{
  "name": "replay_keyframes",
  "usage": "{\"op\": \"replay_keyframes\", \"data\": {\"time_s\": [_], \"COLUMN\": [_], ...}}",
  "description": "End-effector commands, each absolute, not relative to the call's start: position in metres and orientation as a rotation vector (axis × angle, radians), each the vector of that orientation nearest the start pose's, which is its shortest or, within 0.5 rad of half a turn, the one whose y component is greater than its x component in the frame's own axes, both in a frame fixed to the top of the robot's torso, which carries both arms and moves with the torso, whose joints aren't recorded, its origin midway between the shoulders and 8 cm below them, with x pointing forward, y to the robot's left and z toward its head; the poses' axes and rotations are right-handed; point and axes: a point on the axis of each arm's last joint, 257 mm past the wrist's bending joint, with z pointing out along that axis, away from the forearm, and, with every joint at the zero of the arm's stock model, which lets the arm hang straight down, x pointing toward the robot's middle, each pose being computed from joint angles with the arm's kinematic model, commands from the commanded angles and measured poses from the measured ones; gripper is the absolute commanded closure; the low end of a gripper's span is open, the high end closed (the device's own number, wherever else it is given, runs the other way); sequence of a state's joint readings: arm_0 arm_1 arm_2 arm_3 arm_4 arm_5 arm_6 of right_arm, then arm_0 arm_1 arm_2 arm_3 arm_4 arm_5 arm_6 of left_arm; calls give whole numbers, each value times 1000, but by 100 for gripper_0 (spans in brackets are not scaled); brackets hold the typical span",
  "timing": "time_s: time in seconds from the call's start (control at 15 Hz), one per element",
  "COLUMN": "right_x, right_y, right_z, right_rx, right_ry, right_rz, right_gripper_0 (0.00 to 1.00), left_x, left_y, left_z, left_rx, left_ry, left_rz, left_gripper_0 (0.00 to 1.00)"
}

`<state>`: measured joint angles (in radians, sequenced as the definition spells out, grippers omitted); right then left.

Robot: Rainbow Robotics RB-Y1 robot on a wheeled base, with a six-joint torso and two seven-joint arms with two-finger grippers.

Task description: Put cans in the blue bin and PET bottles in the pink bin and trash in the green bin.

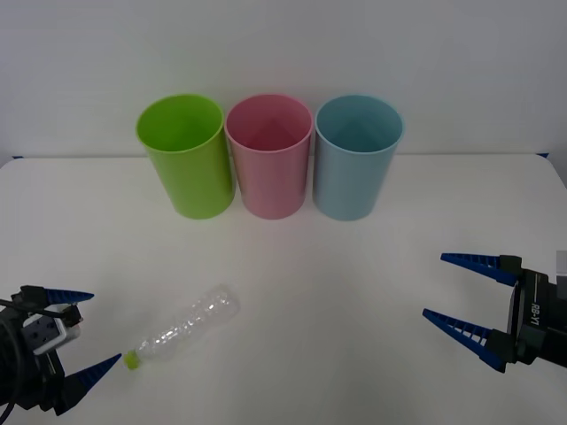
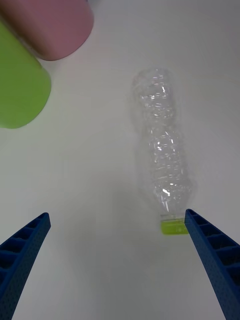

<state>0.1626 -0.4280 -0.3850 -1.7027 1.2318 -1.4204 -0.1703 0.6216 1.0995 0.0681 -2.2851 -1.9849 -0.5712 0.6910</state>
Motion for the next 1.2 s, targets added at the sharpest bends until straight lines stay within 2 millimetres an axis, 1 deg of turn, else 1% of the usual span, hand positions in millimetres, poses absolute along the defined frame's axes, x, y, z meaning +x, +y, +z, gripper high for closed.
{"op": "replay_keyframes", "data": {"time_s": [0.07,0.27,0.33,0.4,0.67,0.8,1.0,1.2], "right_x": [347,347,347,347,347,347,347,347], "right_y": [-222,-222,-222,-222,-222,-222,-222,-222], "right_z": [-186,-186,-186,-186,-186,-186,-186,-186], "right_rx": [-862,-862,-862,-862,-862,-862,-862,-862], "right_ry": [1507,1507,1507,1507,1507,1507,1507,1507], "right_rz": [807,807,807,807,807,807,807,807], "right_gripper_0": [2,2,2,2,1,2,2,2], "left_x": [304,300,301,304,320,327,325,321], "left_y": [283,271,268,267,262,261,270,277], "left_z": [-255,-257,-259,-260,-251,-250,-251,-254], "left_rx": [1200,1214,1207,1224,1296,1306,1323,1358], "left_ry": [1976,1997,2017,2049,2074,2075,2157,2171], "left_rz": [9,-32,-46,-32,102,146,203,231], "left_gripper_0": [7,8,10,12,12,12,13,14]}}
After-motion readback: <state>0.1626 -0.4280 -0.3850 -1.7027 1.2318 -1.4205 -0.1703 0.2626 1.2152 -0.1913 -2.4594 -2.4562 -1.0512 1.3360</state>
